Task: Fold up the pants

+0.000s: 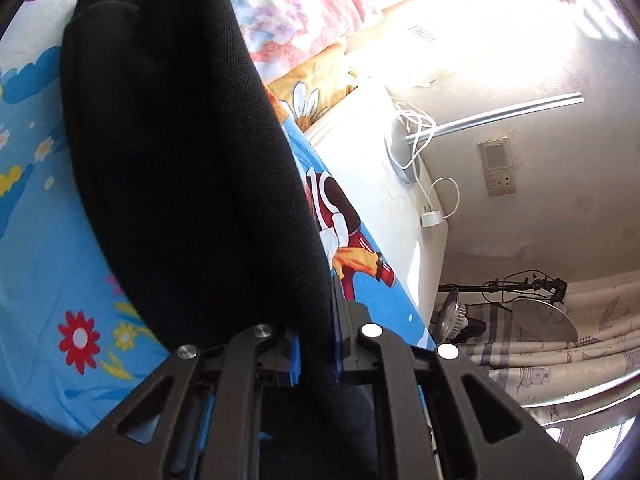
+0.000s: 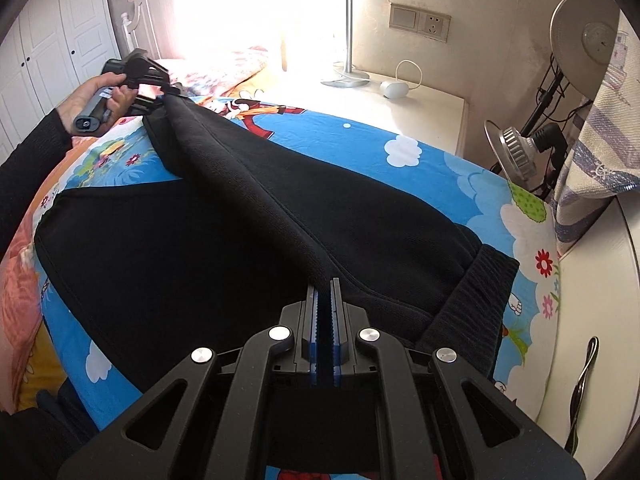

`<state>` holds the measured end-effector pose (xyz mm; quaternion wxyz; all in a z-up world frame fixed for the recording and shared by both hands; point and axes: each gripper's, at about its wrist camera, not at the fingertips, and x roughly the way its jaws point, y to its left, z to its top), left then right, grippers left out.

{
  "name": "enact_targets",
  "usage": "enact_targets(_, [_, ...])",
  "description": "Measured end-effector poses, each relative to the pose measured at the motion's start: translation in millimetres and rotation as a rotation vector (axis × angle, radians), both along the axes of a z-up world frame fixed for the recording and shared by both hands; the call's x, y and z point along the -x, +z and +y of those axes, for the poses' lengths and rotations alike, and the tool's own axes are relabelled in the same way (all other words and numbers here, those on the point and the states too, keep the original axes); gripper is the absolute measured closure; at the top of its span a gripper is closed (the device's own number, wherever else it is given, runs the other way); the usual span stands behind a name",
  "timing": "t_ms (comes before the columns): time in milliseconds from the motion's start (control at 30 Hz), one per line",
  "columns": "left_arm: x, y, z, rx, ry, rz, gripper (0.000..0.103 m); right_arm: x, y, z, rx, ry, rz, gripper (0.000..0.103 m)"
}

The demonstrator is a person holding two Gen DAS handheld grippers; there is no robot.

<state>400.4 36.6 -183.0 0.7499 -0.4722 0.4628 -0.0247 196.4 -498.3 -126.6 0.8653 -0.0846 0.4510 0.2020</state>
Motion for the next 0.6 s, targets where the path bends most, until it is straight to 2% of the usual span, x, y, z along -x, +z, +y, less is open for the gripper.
enact_targets(67, [61, 9, 4, 0.021, 0.005, -0.066, 0.092, 10, -6, -16, -0.044, -0.034, 0.031, 0.097])
enact_targets(100, [88, 8, 3, 0.005, -0.004, -0.077, 0.092, 15, -10, -24, -0.078, -0.056, 0.058, 0.097])
enact_targets(233, [182, -22, -13, 0.003, 0.011, -0.041, 0.092, 32, -42, -50, -0.172, -0.173, 0.151, 0.096])
enact_targets(333, [229, -42, -23, 0.021, 0.039, -0.043, 0.092, 48, -56, -66, -0.252, -0.259, 0.196, 0.093])
enact_targets(367, [235, -46, -25, 0.028, 0.044, -0.047, 0.092, 53, -58, -73, -0.304, -0.285, 0.202, 0.084])
enact_targets(400, [241, -51, -28, 0.038, 0.045, -0.050, 0.092, 58, -58, -79, -0.353, -0.316, 0.207, 0.080])
enact_targets(433, [243, -51, -30, 0.041, 0.048, -0.048, 0.092, 62, -57, -85, -0.388, -0.346, 0.208, 0.070])
enact_targets(467, [244, -50, -31, 0.039, 0.051, -0.055, 0.092, 67, -54, -91, -0.406, -0.383, 0.194, 0.052])
enact_targets(533, [252, -46, -35, 0.039, 0.048, -0.081, 0.092, 75, -47, -104, -0.473, -0.448, 0.157, 0.028])
enact_targets(600, [260, -44, -32, 0.033, 0.041, -0.093, 0.092, 72, -50, -116, -0.563, -0.504, 0.186, 0.028])
